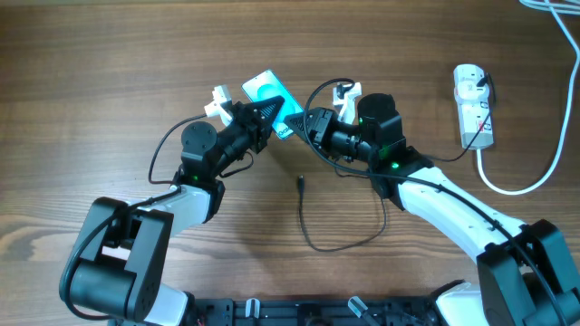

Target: Plug charger to phone and switch on socket

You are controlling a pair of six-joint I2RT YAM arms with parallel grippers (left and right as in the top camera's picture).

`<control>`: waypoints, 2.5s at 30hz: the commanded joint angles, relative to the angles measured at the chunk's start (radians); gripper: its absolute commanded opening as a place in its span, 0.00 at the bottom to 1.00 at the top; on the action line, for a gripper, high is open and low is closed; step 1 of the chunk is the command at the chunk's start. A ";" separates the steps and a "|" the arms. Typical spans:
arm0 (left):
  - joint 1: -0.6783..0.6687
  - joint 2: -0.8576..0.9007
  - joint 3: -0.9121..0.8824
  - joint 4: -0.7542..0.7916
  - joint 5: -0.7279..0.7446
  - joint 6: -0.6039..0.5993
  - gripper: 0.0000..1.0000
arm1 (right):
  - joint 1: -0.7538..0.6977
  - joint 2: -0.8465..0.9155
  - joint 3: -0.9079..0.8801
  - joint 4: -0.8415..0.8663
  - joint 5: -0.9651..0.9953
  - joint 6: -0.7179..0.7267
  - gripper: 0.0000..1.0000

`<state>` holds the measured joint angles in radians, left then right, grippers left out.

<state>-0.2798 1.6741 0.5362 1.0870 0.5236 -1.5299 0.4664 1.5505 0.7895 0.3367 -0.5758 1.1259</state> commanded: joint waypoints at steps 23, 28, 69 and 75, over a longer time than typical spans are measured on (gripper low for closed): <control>0.076 -0.008 0.061 -0.185 0.203 0.071 0.04 | -0.139 -0.377 -0.013 -0.531 0.142 -0.425 0.92; 0.076 0.027 0.158 -0.249 0.275 0.071 0.04 | -0.139 -0.433 -0.013 -0.654 0.209 -0.483 0.92; 0.074 0.260 0.446 -0.455 0.554 -0.094 0.04 | -0.138 -0.427 -0.013 -0.907 0.344 -0.575 0.92; 0.074 0.260 0.446 -0.455 0.554 -0.094 0.04 | -0.138 -0.422 -0.013 -0.906 0.344 -0.575 0.92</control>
<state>-0.2100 1.9327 0.9554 0.6235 1.0466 -1.6157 0.3302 1.1240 0.7784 -0.5694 -0.2527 0.5697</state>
